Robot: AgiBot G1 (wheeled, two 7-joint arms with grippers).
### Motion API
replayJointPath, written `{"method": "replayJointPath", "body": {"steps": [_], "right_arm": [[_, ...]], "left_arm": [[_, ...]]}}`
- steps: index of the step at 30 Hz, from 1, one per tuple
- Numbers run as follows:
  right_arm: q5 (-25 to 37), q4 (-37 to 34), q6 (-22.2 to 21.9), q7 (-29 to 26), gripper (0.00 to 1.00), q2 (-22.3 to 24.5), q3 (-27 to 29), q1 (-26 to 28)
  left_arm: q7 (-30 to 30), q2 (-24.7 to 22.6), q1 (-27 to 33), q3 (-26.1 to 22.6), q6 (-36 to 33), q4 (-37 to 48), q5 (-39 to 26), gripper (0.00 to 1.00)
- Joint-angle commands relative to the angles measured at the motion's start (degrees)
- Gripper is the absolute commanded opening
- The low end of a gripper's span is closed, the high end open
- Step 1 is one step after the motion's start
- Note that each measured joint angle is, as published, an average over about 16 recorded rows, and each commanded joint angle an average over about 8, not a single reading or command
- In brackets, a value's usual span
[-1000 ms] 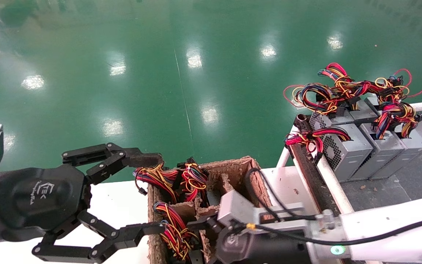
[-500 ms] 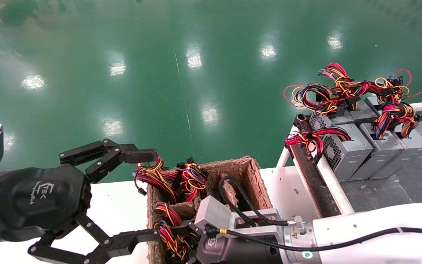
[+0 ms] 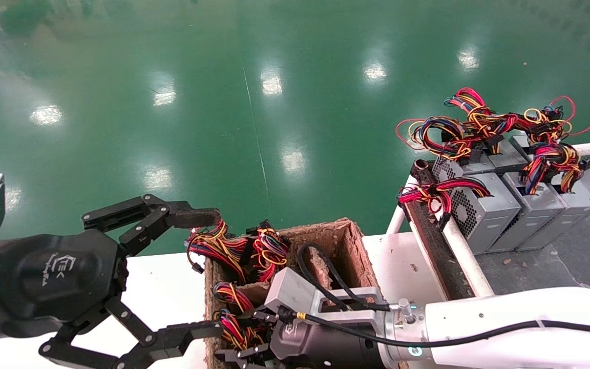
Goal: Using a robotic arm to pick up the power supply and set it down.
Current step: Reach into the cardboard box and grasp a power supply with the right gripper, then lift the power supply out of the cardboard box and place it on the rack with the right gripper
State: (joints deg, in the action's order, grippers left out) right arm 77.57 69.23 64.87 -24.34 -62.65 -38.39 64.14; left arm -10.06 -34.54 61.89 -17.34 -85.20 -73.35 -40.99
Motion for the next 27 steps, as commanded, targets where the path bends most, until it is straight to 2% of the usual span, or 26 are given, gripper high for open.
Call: {"method": "replayJointPath", "body": {"steps": [1, 15, 21, 27], "right_arm": [[0.41, -0.02, -0.54, -0.14, 0.00, -0.19, -0.07, -0.04], [1.31, 0.02, -2.07, -0.86, 0.00, -0.49, -0.12, -0.34], [-1.83, 0.73, -1.91, 0.45, 0.00, 0.70, 1.78, -1.28], [-7.96, 1.40, -1.13, 3.19, 0.00, 2.88, 5.56, -3.03]], "left_arm": [[0.00, 0.00, 0.00, -0.01, 0.00, 0.00, 0.00, 1.00], [0.02, 0.02, 0.01, -0.04, 0.02, 0.00, 0.03, 1.00], [0.03, 0.02, 0.01, -0.06, 0.03, 0.00, 0.04, 1.00], [0.04, 0.03, 0.02, -0.08, 0.03, 0.00, 0.05, 1.00]]}}
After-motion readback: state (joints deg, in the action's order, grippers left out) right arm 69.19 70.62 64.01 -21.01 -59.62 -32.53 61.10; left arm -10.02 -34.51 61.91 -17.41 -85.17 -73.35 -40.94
